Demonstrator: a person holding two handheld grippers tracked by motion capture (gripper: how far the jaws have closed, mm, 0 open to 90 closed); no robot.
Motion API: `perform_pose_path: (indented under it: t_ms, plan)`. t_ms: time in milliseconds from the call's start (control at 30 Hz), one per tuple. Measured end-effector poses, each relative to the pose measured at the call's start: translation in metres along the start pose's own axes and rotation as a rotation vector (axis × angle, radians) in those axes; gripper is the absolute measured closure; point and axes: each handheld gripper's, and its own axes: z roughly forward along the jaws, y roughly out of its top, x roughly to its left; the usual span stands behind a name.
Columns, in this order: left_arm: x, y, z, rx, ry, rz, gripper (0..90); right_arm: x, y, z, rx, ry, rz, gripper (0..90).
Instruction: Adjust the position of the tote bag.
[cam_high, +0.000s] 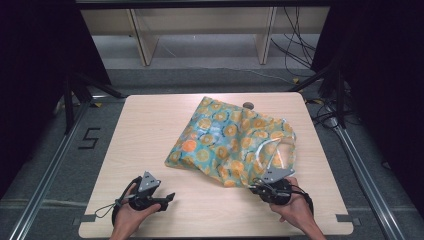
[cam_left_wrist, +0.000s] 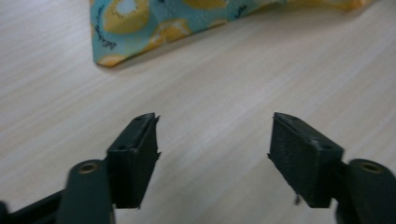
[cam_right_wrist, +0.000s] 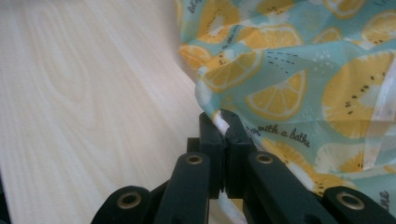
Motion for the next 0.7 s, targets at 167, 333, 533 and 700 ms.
perform_pose_path:
  t_ms: [167, 333, 533, 700]
  plan:
    - [0.012, 0.006, 0.003, -0.016, 0.005, 0.082, 76.1, 0.012, 0.007, 0.003, 0.009, 0.038, -0.036, 89.5]
    - [0.017, 0.015, 0.021, -0.035, -0.018, 0.065, 83.6, 0.014, 0.008, 0.005, 0.009, 0.047, -0.04, 89.5]
    - [0.022, 0.036, 0.051, 0.049, -0.014, 0.093, 84.7, 0.021, 0.012, 0.006, 0.002, 0.063, -0.048, 89.6]
    - [0.031, 0.056, 0.07, 0.051, -0.024, 0.074, 84.6, 0.028, 0.015, 0.008, -0.006, 0.082, -0.054, 89.6]
